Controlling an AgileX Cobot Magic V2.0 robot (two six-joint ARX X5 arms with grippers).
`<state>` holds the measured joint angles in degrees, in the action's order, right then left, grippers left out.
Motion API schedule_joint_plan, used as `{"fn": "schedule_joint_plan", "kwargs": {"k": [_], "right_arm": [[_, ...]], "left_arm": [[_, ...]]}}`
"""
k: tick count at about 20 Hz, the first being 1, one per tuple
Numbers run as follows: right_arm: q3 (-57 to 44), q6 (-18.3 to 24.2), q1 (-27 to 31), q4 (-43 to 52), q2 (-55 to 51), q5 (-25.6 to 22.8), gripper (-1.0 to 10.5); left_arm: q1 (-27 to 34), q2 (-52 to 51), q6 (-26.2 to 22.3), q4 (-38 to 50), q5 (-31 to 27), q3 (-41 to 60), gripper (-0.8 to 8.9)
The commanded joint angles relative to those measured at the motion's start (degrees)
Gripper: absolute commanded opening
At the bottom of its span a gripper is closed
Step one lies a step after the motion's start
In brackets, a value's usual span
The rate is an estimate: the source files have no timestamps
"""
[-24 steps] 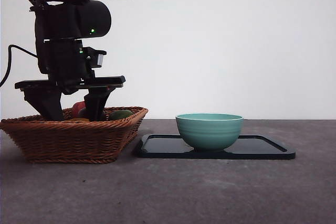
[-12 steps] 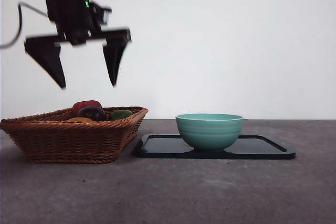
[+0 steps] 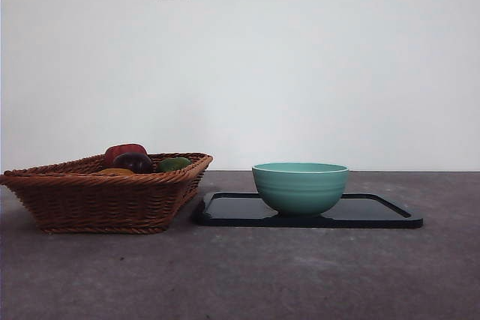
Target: Pick up the wifruite, put it on the bowl, pick up the plate, put it on desk
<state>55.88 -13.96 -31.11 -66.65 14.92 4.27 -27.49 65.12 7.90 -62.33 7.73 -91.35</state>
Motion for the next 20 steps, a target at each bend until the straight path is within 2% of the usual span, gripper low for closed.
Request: {"fn": "schedule_joint_plan", "kwargs": {"k": [1, 4, 6, 10, 14, 20], "right_arm": [[0.6, -0.7, -0.4, 0.6, 0.1, 0.1, 5.7], [0.6, -0.7, -0.4, 0.5, 0.1, 0.2, 5.7], [0.6, -0.7, -0.4, 0.5, 0.1, 0.2, 5.7], [0.6, -0.7, -0.4, 0.6, 0.1, 0.2, 5.7], [0.6, -0.7, -0.4, 0.6, 0.1, 0.2, 5.7], [0.6, -2.7, -0.4, 0.6, 0.1, 0.3, 5.7]], "left_arm": [[-1.5, -3.3, -2.7, -3.6, 0.4, -1.3, 6.26], [-2.9, -7.2, -6.0, -11.3, 0.8, -1.2, 6.26], [-3.4, -9.4, -6.5, -14.1, 3.4, -0.4, 6.26], [-3.7, -15.8, -8.7, -12.4, 10.8, 5.6, 6.26], [-3.7, -23.7, -10.5, -10.7, 10.9, 14.0, 6.26], [-3.8, -37.7, -9.8, -4.8, 11.0, 25.2, 6.26]]}}
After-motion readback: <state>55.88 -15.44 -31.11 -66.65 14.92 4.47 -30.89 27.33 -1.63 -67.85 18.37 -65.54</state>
